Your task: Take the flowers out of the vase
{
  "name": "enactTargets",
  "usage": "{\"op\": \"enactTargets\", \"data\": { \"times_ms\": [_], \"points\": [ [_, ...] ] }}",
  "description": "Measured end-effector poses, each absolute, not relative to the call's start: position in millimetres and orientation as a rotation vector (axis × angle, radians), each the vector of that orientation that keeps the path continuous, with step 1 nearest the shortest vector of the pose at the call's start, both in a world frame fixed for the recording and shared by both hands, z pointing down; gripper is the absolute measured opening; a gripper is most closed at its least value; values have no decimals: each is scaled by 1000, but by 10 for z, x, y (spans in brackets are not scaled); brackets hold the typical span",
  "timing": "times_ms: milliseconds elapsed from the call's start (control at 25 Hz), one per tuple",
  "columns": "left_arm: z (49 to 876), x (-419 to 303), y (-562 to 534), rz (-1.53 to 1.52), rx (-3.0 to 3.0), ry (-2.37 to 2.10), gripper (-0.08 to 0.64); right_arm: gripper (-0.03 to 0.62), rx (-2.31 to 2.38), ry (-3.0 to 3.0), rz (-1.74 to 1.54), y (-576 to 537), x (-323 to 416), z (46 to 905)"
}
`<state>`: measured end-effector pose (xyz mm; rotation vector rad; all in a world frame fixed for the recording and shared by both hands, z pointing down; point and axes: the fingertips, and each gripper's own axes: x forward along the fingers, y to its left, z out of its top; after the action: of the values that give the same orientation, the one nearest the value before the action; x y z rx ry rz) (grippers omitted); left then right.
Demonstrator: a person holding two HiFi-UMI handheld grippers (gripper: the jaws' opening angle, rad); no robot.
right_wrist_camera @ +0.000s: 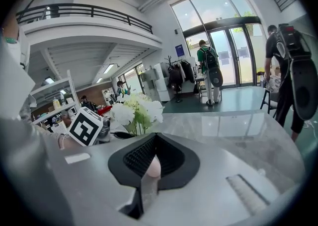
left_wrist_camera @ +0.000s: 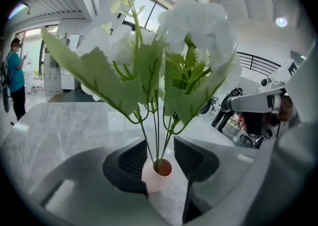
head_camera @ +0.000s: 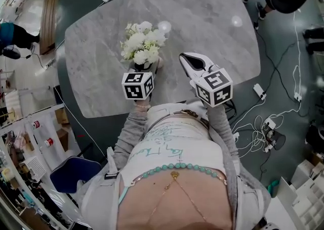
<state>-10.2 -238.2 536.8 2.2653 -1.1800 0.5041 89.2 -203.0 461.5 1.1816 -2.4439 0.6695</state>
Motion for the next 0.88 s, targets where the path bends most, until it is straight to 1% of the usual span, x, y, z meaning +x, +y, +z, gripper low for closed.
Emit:
{"op": "enactTargets", "data": {
  "times_ms": [400, 560, 760, 880],
  "points": [
    [5356, -24, -2509, 504, 2294, -1174, 158, 28, 1272, -2396, 696, -1957, 1110, 4617],
    [5342, -3, -2512, 503, 2312, -1177, 102, 28, 1284, -2388, 699, -1938, 1154, 4633],
    [5350, 23, -2499, 524, 2336, -1189, 57, 28, 1269, -2396, 698, -1938, 1165, 4651],
    [5340, 22, -2481, 534, 2348, -1188, 45, 28, 1256, -2398, 696, -1939, 1150, 4646]
  ]
}}
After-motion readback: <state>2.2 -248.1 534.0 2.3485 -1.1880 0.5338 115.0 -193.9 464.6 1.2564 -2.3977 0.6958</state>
